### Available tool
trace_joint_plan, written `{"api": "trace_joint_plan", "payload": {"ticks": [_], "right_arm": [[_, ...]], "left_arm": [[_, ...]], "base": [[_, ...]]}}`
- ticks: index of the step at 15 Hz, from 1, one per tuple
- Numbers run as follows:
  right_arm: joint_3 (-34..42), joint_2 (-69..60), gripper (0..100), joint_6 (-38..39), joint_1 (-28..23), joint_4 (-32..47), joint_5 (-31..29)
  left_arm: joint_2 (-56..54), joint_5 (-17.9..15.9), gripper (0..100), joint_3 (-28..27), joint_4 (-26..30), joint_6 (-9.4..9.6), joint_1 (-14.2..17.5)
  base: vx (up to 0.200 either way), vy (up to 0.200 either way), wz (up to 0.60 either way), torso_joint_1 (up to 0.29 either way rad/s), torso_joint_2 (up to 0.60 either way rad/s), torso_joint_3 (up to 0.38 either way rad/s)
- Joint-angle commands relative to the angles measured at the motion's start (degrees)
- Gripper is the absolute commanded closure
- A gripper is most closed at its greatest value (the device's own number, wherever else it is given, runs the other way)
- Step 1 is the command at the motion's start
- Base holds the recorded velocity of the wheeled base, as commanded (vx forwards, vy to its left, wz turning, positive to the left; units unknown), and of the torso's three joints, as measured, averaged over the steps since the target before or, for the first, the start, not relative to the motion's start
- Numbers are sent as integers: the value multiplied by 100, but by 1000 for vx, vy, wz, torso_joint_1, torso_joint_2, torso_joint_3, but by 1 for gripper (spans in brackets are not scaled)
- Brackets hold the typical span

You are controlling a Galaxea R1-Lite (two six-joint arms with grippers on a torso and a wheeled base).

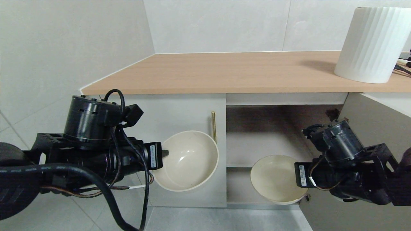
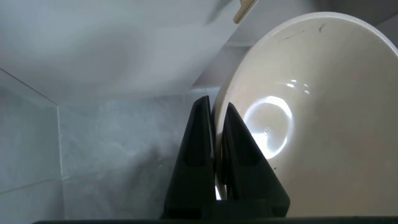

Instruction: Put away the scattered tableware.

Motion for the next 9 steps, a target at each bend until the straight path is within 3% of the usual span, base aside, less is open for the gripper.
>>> {"api": "trace_joint_plan", "payload": {"ticks": [1, 4, 9], "right_arm": [[-271, 621, 100, -23, -314, -281, 8], [-1633, 2141, 100, -14, -894, -562, 52], [-3101, 3794, 100, -23, -1096, -545, -44]], "left_arm": [[62, 0, 100, -11, -8, -1, 4], [124, 0, 100, -47, -8, -10, -5], [167, 9, 100, -47, -8, -10, 4]], "base": [[0, 0, 0, 0, 0, 0], [0, 0, 0, 0, 0, 0], [0, 0, 0, 0, 0, 0]]}}
